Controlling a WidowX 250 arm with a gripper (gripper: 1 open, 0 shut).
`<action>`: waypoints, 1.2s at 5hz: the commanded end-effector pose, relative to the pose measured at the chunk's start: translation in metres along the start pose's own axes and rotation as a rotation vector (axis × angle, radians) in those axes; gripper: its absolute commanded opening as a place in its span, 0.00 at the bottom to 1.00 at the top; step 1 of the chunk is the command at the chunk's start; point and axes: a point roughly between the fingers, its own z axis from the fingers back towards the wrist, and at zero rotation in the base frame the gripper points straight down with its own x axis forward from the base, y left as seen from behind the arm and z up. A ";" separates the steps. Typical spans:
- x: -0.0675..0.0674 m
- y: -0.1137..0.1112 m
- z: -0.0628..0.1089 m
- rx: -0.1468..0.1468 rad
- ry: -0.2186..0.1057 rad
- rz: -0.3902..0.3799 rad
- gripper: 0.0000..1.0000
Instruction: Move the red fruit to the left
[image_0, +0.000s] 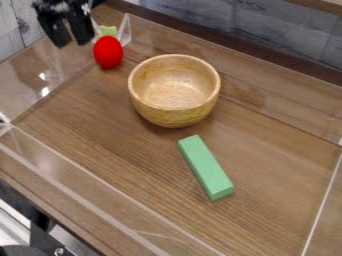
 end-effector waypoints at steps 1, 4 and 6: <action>0.007 -0.026 0.036 0.062 -0.079 -0.052 1.00; 0.037 -0.045 0.037 0.075 -0.077 -0.051 0.00; 0.060 -0.011 0.033 0.092 -0.105 0.077 0.00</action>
